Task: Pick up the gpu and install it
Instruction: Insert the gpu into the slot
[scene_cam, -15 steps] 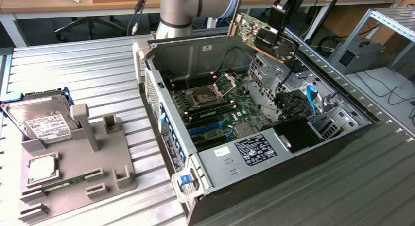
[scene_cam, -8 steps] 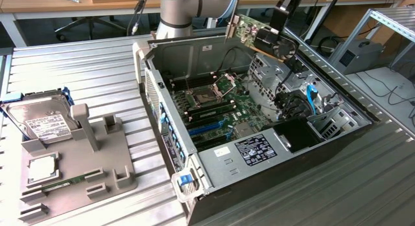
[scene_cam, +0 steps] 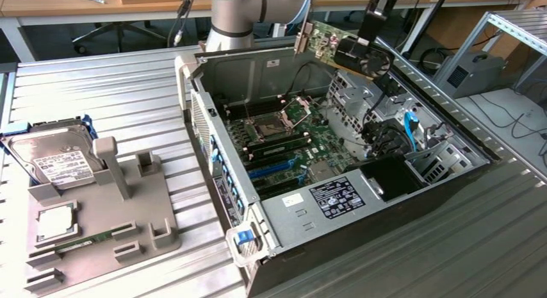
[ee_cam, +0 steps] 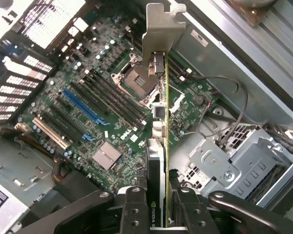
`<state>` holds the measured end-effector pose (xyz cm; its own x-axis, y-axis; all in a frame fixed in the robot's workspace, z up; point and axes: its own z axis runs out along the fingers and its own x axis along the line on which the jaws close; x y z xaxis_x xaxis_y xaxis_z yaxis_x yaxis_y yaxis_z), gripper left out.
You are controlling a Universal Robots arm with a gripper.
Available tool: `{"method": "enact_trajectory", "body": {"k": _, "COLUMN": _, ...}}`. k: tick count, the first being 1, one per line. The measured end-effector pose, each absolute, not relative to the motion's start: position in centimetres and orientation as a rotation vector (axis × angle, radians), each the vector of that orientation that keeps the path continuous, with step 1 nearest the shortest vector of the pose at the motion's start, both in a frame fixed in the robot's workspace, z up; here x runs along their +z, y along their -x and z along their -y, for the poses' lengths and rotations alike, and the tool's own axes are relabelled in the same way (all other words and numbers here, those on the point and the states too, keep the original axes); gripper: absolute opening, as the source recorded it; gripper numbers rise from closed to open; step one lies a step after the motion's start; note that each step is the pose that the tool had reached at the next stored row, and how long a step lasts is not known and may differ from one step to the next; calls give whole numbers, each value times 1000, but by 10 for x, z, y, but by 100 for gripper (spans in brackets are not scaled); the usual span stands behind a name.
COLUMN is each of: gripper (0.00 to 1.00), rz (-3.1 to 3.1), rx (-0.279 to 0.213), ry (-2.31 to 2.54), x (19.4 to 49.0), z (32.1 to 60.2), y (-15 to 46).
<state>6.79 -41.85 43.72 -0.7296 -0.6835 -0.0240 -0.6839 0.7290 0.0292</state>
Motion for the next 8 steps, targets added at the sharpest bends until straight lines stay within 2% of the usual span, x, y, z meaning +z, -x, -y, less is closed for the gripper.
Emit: {"method": "enact_trajectory", "body": {"k": 8, "gripper": 27, "rz": -2829, "rx": 56, "ry": 1344, "x": 437, "z": 418, "y": -68}}
